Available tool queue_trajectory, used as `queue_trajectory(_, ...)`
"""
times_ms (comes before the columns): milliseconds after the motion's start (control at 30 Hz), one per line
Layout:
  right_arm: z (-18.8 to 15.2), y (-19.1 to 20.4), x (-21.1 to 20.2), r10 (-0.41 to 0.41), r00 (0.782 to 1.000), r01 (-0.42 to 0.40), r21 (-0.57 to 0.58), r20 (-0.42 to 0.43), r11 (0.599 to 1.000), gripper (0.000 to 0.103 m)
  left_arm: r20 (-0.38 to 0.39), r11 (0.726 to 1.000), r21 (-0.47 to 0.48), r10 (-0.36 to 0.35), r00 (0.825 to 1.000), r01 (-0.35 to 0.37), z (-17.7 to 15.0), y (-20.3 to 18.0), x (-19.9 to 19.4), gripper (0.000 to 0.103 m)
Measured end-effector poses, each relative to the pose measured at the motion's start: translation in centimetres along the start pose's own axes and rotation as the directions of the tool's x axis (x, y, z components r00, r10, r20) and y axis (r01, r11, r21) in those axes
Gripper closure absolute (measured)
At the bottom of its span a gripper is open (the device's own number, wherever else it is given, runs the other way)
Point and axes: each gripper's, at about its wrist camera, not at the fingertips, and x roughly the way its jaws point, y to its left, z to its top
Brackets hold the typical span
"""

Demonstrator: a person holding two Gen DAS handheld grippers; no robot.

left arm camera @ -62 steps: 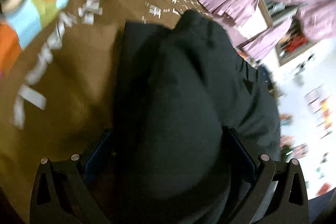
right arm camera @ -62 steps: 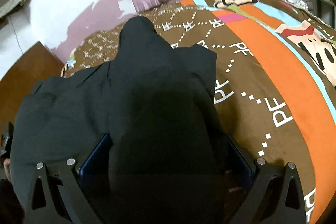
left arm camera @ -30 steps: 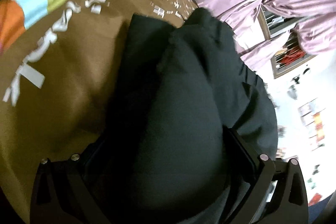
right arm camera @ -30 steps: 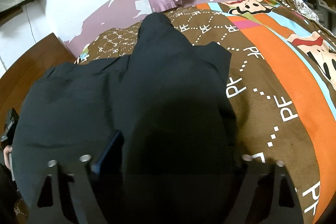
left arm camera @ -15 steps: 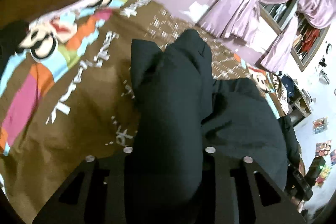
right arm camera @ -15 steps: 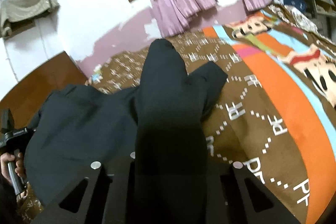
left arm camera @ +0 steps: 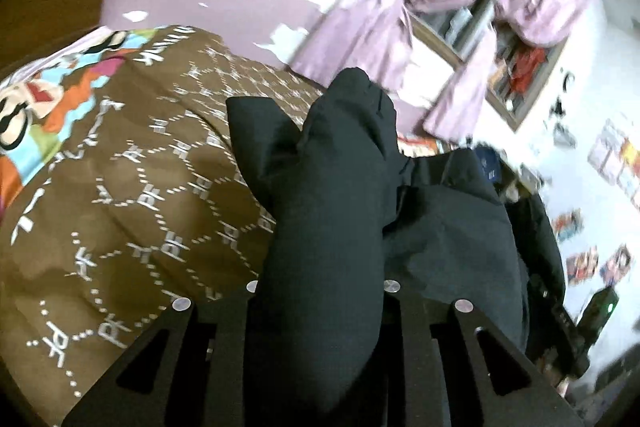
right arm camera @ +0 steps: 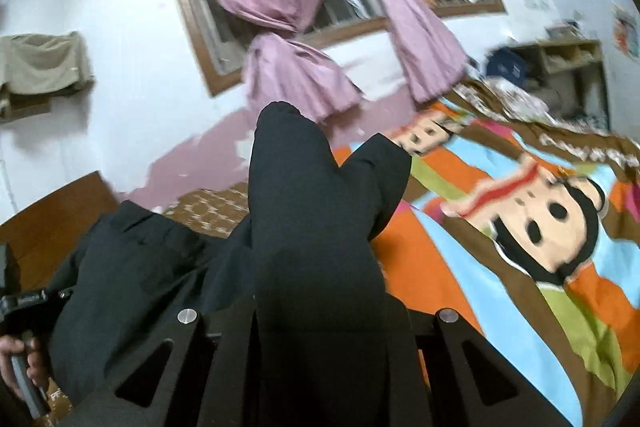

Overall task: Fold large clothes
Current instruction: 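Lower the jacket bundle onto the bedspread with both tools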

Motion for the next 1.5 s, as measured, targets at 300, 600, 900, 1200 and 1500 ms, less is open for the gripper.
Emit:
queue_trajectory(300, -0.6, -1.3, 0.7, -0.067, 0.998, 0.067, 0.007, -0.018, 0.998, 0.078, -0.1, 0.989, 0.03, 0.146, 0.984, -0.144, -2.5, 2.5, 4.9, 0.083)
queue_trajectory(600, -0.7, -1.7, -0.4, -0.174, 0.984, 0.173, 0.018, 0.034, 0.985, 0.01, -0.145, 0.959, 0.051, 0.282, 0.948, -0.277, -2.7, 3.2, 4.7, 0.056)
queue_trajectory(900, -1.1, -0.3, -1.7, -0.225, 0.969, 0.232, -0.064, 0.097, 0.971, 0.002, 0.027, 0.941, 0.096, 0.323, 0.946, -0.324, -2.8, 1.1, 1.5, 0.008)
queue_trajectory(1200, -1.5, 2.1, -5.7, -0.182, 0.957, 0.214, -0.125, 0.226, 0.969, 0.0, 0.068, 0.949, 0.141, 0.276, 0.959, -0.283, -3.7, -1.8, -0.9, 0.005)
queue_trajectory(1500, -1.5, 5.6, -9.7, -0.129, 0.959, 0.166, -0.131, 0.254, 0.977, 0.0, 0.122, 0.966, 0.148, 0.193, 0.974, -0.21, -4.1, -4.6, -5.5, 0.005)
